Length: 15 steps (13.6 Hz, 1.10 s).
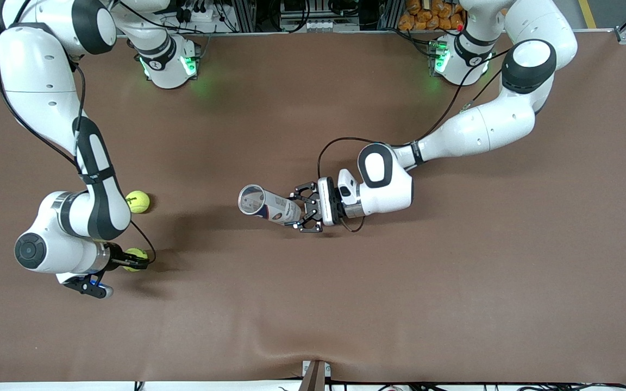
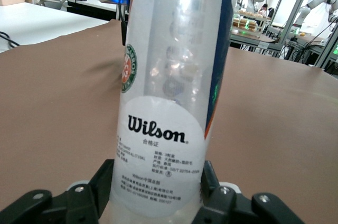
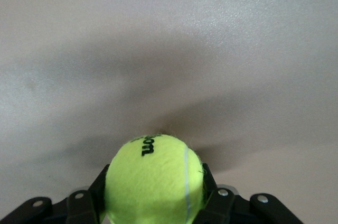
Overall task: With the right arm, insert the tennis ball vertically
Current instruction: 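Hold the tube upright with the left gripper, open end toward the right gripper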
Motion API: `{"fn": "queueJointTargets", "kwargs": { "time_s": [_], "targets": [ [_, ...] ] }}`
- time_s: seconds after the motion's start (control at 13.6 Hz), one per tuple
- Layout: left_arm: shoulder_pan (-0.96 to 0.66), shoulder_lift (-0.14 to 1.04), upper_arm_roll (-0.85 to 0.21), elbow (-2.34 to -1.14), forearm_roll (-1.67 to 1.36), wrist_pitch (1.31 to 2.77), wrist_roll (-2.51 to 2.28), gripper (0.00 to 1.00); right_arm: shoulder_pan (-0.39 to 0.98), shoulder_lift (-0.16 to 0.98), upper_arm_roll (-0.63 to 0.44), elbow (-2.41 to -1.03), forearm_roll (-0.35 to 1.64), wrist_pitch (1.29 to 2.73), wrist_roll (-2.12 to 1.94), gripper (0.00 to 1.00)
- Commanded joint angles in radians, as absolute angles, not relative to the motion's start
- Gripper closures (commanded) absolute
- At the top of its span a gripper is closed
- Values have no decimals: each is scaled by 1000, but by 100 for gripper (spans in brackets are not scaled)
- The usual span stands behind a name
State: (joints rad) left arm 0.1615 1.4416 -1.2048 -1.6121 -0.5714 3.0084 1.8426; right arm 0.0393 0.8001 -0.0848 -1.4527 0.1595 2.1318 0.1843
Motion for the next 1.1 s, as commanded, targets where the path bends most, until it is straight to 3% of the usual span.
{"fn": "queueJointTargets", "kwargs": {
  "time_s": [0.0, 0.29, 0.66, 1.03],
  "targets": [
    [131, 1439, -1200, -1548, -861, 2889, 2140, 30, 32, 788, -78, -1460, 160, 2123, 172, 63],
    [81, 1439, -1135, -1482, -1032, 2721, 2314, 30, 58, 732, -77, -1447, 163, 2027, 205, 63],
    [-61, 1437, -950, -1332, -1273, 2507, 2476, 30, 61, 707, -51, -1440, 207, 1933, 290, 63],
    [-66, 1437, -905, -1328, -1331, 2424, 2499, 29, 71, 603, -49, -1440, 275, 1784, 357, 63]
  ]
}}
